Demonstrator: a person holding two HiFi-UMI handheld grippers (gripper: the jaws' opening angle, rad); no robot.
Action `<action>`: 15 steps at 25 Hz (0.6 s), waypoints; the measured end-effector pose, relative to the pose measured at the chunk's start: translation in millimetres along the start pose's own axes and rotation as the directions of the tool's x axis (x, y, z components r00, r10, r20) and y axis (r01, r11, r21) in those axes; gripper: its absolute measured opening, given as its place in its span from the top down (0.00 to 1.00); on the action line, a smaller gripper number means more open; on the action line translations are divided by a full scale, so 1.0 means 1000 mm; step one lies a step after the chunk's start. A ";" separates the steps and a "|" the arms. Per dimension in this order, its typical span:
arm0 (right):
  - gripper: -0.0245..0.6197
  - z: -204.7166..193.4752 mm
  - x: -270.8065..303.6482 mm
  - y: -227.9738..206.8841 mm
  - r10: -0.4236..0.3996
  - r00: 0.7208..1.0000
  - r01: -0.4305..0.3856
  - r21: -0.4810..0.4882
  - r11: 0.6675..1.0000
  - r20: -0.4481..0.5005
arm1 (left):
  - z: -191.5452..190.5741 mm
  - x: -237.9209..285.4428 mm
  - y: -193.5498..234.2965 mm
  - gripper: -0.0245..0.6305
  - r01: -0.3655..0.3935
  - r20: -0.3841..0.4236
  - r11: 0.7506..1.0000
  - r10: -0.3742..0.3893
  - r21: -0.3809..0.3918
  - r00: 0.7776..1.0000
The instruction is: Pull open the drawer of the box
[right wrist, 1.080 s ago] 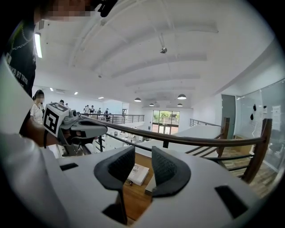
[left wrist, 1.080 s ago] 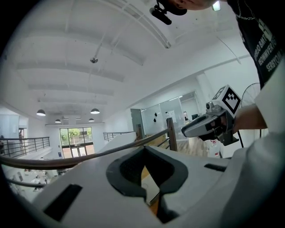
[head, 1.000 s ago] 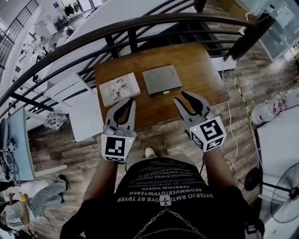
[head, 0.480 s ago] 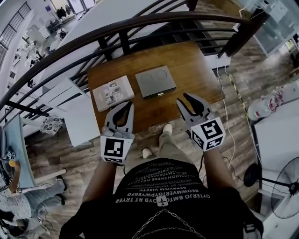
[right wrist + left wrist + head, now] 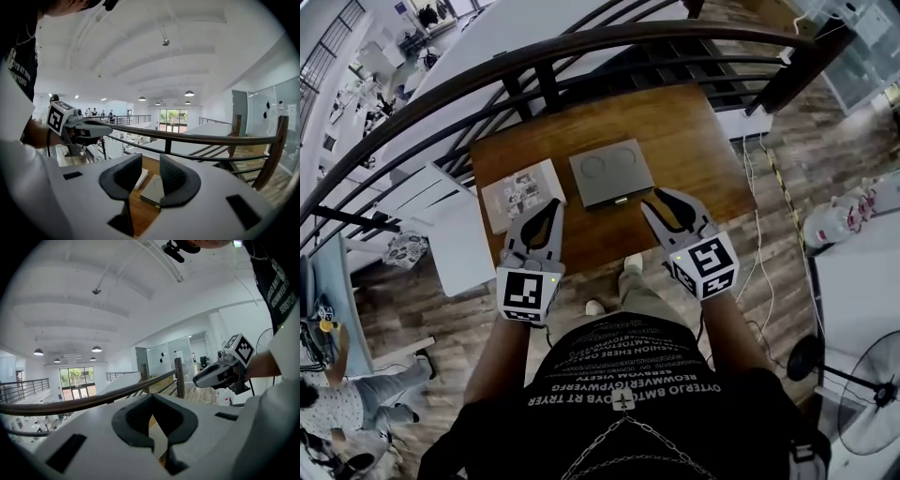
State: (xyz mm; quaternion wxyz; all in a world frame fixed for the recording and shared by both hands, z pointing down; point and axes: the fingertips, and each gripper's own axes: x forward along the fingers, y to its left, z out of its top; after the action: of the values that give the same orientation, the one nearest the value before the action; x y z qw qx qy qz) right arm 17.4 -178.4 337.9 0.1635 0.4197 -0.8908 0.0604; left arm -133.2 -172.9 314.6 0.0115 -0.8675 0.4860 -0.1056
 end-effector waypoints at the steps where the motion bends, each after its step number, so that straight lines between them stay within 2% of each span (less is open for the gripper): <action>1: 0.78 -0.001 0.004 -0.006 0.001 1.000 -0.001 0.002 1.000 -0.003 | -0.002 0.008 0.000 0.95 0.005 -0.005 1.000 -0.005 -0.003 1.000; 15: 0.78 -0.061 0.037 -0.107 -0.054 0.994 0.061 0.078 0.995 -0.100 | -0.069 0.110 0.017 0.95 -0.001 -0.139 1.000 0.000 -0.012 0.990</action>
State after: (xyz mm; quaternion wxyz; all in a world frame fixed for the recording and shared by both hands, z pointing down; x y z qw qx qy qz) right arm 92.1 -258.3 404.4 0.1915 0.4480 -0.8660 0.1123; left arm -104.7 -269.3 398.8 -0.0277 -0.8579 0.4865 -0.1630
